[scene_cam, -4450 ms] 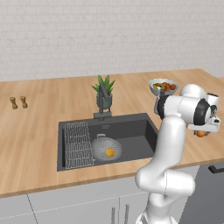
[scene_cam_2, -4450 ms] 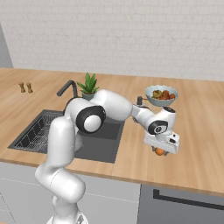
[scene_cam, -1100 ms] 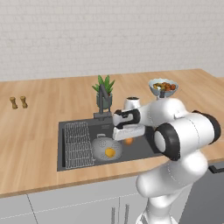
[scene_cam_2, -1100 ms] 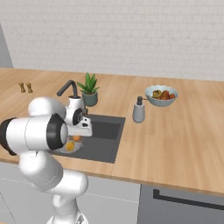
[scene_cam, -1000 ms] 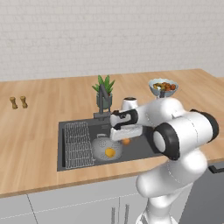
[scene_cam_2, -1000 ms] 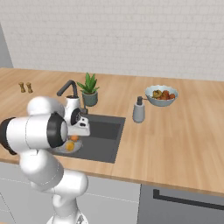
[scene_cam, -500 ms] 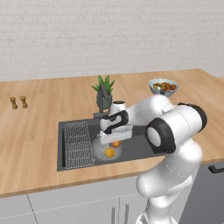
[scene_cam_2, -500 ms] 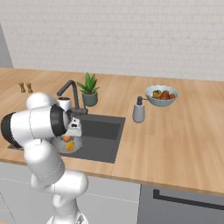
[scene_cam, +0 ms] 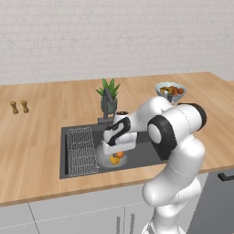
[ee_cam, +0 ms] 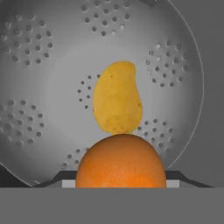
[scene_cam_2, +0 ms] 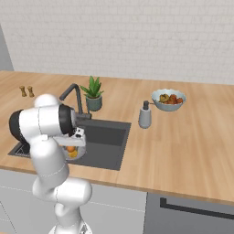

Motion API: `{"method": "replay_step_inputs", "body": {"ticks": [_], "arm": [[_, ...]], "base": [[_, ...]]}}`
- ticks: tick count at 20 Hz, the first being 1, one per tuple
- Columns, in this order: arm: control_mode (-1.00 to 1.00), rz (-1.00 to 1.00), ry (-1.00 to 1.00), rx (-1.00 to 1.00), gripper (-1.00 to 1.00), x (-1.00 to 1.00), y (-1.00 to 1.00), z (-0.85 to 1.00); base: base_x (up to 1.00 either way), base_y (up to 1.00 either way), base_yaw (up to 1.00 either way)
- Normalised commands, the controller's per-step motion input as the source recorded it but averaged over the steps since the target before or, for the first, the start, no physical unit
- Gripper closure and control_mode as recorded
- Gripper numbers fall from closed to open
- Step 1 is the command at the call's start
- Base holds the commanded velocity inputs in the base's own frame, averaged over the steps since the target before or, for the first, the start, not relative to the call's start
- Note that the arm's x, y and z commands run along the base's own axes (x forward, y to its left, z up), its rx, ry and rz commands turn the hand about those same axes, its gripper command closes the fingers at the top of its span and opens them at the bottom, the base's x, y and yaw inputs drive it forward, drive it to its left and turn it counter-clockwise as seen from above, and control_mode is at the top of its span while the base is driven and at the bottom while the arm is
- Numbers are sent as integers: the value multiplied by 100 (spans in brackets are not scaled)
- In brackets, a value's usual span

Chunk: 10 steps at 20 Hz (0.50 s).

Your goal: Put the colander in the sink, put the mango, tangerine in the colander, and turn on the sink faucet and pour water over the colander.

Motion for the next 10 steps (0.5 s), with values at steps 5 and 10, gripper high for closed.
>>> {"method": "replay_step_inputs", "body": {"ticks": [5,10], "arm": [[-100,0,0,0,100,12,1,-22],[-100,0,0,0,100,11,8,-17]], "base": [[0,0,0],[0,0,0]]}}
